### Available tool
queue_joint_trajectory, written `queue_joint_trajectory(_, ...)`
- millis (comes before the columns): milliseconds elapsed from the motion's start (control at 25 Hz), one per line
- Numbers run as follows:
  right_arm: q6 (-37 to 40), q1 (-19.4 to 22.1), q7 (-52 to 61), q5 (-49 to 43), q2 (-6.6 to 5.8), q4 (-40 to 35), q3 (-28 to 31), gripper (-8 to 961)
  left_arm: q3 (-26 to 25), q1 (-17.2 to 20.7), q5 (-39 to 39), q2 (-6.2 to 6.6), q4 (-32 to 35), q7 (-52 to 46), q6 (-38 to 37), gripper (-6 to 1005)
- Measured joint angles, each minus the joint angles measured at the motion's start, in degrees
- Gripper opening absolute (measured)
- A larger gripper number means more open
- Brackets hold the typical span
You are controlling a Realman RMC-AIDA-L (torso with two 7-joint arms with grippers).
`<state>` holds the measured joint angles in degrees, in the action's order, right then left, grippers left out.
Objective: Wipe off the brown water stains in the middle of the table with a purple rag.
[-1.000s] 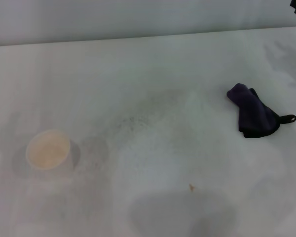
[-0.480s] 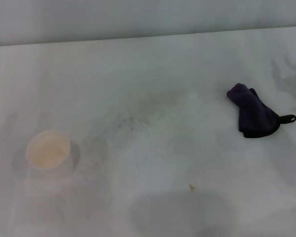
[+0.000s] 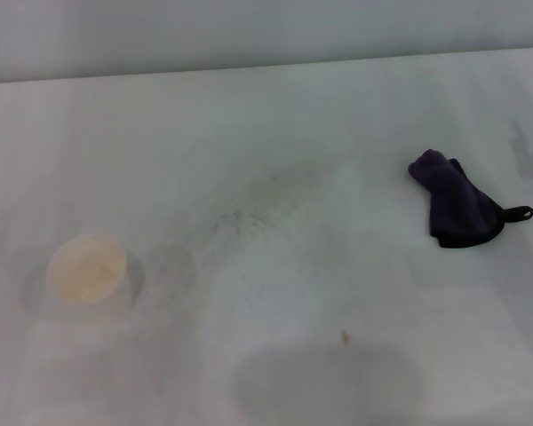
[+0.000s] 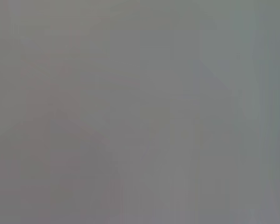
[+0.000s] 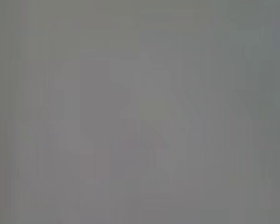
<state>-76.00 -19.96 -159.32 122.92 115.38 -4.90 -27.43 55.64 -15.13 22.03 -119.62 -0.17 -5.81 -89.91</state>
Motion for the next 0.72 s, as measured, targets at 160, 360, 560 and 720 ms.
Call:
queue_joint_trajectory(160,0.06,0.50,-1.46,0.05,-0.06,-0.24,1.57,443,0.29,-0.09,0.24,-0.07,-0.07,-0.36,-0.16,893)
queue_joint_trajectory(360,1.17,0.77,-2.02,-0.04,-0.12,-0.25,3.78,515,0.20,-0.40,0.16,-0.09,-0.21,-1.59,-0.26,893)
queue_joint_trajectory(560,2.69,0.92,-3.30,-0.08,-0.22,-0.50,3.81,716,0.42,-1.12,0.74,-0.09,-0.66,-1.60,-0.28,893)
queue_joint_trajectory(720,2.40,0.73,-4.39,-0.25,-0.22,-0.32,3.83,844,0.45,-1.71,0.89,-0.08,-1.67,-1.60,-0.28,893)
